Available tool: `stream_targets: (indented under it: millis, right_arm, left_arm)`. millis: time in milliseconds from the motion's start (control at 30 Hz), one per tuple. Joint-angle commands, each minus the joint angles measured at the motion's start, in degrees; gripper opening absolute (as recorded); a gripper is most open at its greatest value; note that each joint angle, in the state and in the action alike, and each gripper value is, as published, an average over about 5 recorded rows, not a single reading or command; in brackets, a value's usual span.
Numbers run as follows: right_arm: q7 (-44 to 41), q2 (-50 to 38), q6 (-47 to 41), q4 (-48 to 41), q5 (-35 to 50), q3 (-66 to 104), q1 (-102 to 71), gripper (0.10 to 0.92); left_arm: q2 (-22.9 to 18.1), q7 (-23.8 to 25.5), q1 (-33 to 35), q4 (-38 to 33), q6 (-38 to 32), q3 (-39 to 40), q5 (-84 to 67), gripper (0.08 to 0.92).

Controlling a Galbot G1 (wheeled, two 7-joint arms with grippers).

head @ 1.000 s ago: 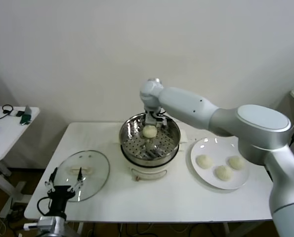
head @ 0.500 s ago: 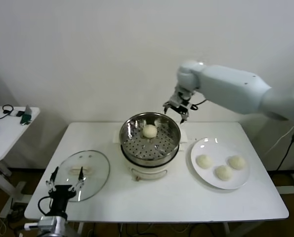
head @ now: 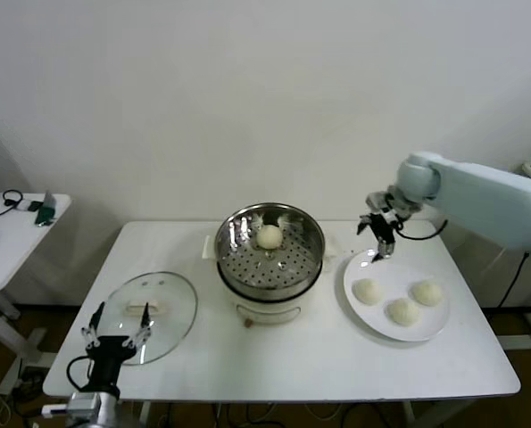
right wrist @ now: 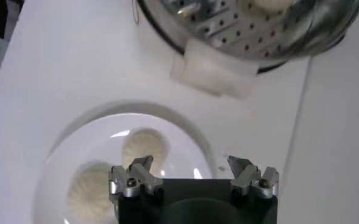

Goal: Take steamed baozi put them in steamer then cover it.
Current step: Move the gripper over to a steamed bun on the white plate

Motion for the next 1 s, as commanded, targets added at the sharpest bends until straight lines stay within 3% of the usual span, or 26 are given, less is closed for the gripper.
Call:
stream_targets:
  millis: [33,333,1000]
  right_arm:
    - [0.48,-3.55,-4.79,-2.46,-0.96,5.26,-10.7,0.823]
    - [0.28,0.16,-4.1,-8.11,-5.29,11.08,-16.34,0.823]
    - [-0.6,5.22,-2.62,-14.44,-6.49,14.84,-18.93,0.817]
  left_arm:
    - [0.09,0.03,0.15,0.15,-0.03,-0.12,0.03,0.823]
    - [-0.18,0.0,0.88,-0.02,-0.09,0.0,0.4,0.823]
    - [-0.76,-0.01,1.18,0.35,-0.27,-0.52,0.49,0.823]
